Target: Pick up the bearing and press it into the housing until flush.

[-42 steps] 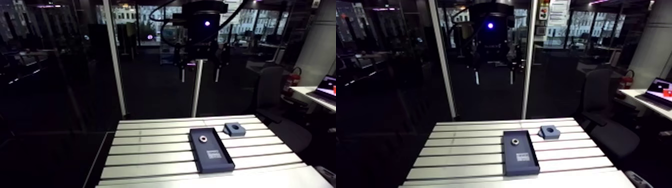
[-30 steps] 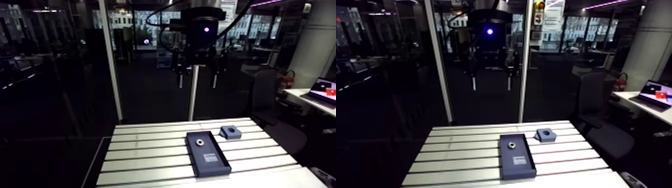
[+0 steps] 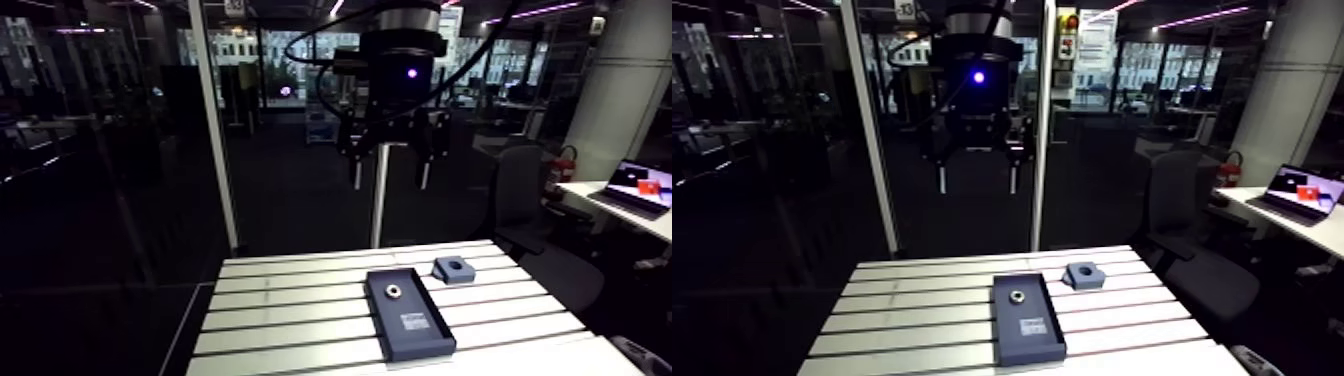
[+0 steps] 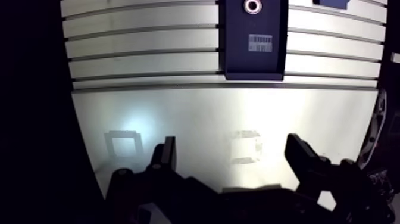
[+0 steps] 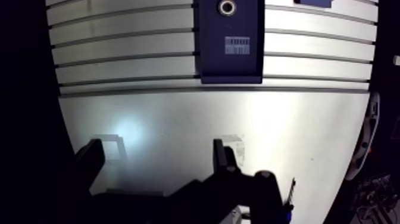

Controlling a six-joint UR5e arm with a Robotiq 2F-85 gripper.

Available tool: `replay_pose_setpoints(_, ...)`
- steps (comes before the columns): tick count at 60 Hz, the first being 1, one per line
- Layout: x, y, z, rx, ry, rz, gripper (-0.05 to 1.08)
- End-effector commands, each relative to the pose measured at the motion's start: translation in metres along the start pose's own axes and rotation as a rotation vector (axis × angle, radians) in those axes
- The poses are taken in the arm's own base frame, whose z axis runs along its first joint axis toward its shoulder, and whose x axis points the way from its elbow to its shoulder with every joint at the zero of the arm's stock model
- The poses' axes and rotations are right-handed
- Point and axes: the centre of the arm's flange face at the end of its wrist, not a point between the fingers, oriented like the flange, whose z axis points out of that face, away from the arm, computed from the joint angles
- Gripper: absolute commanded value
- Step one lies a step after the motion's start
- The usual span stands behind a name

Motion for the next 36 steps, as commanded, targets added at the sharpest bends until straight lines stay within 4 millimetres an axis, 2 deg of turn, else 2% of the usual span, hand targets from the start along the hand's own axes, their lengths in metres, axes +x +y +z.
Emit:
replay_pose_setpoints(1, 0.009, 0.008, 0.009, 0.001, -0.01, -0.001, 0.01)
replay_pose_setpoints(9, 0.026, 0.03, 0.023, -0.005, 0.033, -0.036, 0.01)
replay_pose_setpoints(11, 0.038, 0.047, 0.034, -0.007, 0.052, -0.038, 0.01)
replay_pose_setpoints(13, 0.043, 0.053, 0.04, -0.01, 0.05, -0.04, 0.01)
replay_pose_setpoints(24, 0.068, 0.067, 0.077, -0.006, 0.023, -0.037, 0.01)
replay_pose_setpoints(36, 0.08, 0.073, 0.1, -0.032, 0.112, -0.036, 0.01)
